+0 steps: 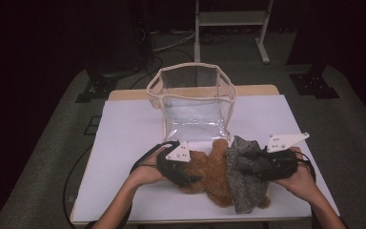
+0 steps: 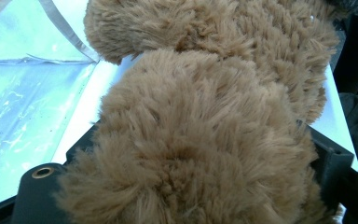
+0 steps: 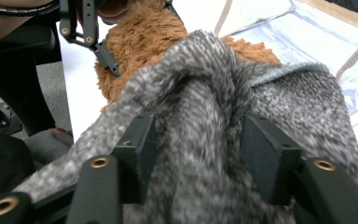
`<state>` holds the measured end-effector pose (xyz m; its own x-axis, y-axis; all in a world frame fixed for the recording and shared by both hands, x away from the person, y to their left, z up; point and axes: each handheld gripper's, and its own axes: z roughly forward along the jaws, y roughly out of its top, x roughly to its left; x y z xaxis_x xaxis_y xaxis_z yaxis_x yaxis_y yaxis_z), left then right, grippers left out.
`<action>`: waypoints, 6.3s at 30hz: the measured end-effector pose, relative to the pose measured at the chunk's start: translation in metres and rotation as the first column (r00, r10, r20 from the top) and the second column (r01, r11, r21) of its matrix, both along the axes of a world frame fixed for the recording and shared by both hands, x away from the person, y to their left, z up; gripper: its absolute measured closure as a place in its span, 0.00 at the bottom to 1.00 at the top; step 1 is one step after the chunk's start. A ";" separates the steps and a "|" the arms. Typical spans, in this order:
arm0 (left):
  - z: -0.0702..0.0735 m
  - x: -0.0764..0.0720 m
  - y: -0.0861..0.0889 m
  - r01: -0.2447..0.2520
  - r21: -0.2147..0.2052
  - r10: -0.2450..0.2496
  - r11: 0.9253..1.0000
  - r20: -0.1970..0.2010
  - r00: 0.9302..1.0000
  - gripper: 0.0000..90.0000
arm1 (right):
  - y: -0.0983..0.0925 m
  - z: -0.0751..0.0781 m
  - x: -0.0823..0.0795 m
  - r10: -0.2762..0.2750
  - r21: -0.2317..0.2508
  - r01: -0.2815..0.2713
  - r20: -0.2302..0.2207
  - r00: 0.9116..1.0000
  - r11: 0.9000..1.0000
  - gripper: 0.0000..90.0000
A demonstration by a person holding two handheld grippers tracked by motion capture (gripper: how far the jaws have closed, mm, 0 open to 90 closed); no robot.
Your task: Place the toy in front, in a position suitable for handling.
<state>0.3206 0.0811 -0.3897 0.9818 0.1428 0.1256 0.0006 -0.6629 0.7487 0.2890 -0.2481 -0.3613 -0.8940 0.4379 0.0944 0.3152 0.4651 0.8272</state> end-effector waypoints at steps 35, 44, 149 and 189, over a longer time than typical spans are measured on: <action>0.017 -0.007 0.018 -0.162 0.078 0.151 0.984 0.131 0.980 0.32 | 0.050 0.009 0.047 0.020 -0.071 -0.017 0.043 0.999 0.997 0.84; 0.011 -0.009 0.038 -0.104 -0.016 0.105 0.994 0.051 0.993 0.20 | 0.064 -0.011 0.043 0.105 -0.077 -0.107 -0.033 0.994 0.991 0.84; -0.010 -0.009 0.025 -0.081 -0.137 0.078 0.987 -0.026 0.997 0.28 | 0.012 -0.008 0.039 0.052 -0.026 -0.053 -0.061 0.997 0.998 0.84; -0.010 -0.010 0.024 -0.097 -0.139 0.097 0.986 -0.009 0.995 0.32 | 0.118 0.011 0.063 0.229 -0.146 -0.234 -0.054 0.972 0.961 0.84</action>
<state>0.3108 0.1052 -0.4000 0.9627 0.2532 0.0956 0.0616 -0.5490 0.8335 0.3520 -0.1302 -0.3504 -0.9698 0.2309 0.0778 0.2129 0.6472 0.7320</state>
